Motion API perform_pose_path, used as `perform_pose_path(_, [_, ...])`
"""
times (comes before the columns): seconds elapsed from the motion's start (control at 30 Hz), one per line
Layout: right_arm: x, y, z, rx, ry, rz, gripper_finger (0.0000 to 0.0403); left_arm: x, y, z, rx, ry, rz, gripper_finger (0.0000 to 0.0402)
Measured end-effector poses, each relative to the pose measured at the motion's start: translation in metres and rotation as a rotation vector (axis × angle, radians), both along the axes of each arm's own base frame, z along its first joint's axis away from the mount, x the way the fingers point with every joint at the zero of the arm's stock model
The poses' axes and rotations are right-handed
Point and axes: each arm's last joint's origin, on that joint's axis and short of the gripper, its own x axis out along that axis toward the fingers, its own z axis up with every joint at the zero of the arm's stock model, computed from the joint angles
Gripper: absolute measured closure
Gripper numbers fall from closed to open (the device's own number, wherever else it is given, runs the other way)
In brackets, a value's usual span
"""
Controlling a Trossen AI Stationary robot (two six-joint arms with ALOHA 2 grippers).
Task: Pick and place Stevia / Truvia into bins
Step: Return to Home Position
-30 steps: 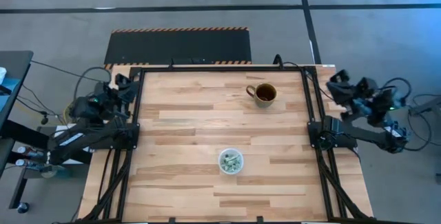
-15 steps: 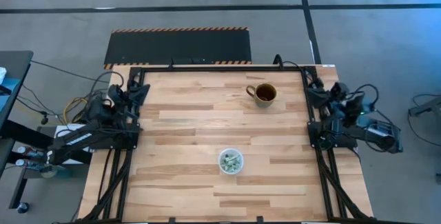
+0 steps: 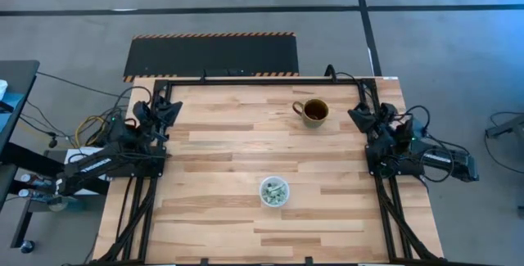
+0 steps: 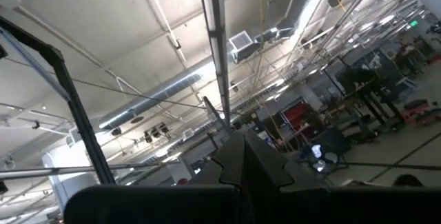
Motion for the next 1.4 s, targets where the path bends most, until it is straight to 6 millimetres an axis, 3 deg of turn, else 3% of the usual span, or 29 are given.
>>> perform_pose_path(0.33, [0.004,-0.001,-0.011,0.032,0.048,0.010,0.0403,0.005,0.003,-0.012,-0.093,0.112,-0.001,0.0401])
perform_pose_path(0.73, [0.015,-0.004,-0.054,0.152,0.498,0.003,0.0403,0.010,0.007,-0.034,-0.131,0.359,0.079,0.0401])
perform_pose_path(0.93, [0.016,-0.005,-0.057,0.044,0.564,-0.030,0.0403,0.011,0.007,-0.046,-0.181,0.471,0.075,0.0401])
perform_pose_path(1.17, [0.018,-0.006,-0.059,-0.242,0.662,-0.118,0.0403,0.011,0.008,-0.055,-0.261,0.558,0.072,0.0401])
perform_pose_path(1.4, [0.018,-0.006,-0.060,-0.260,0.683,-0.120,0.0403,0.011,0.008,-0.055,-0.132,0.638,0.104,0.0401])
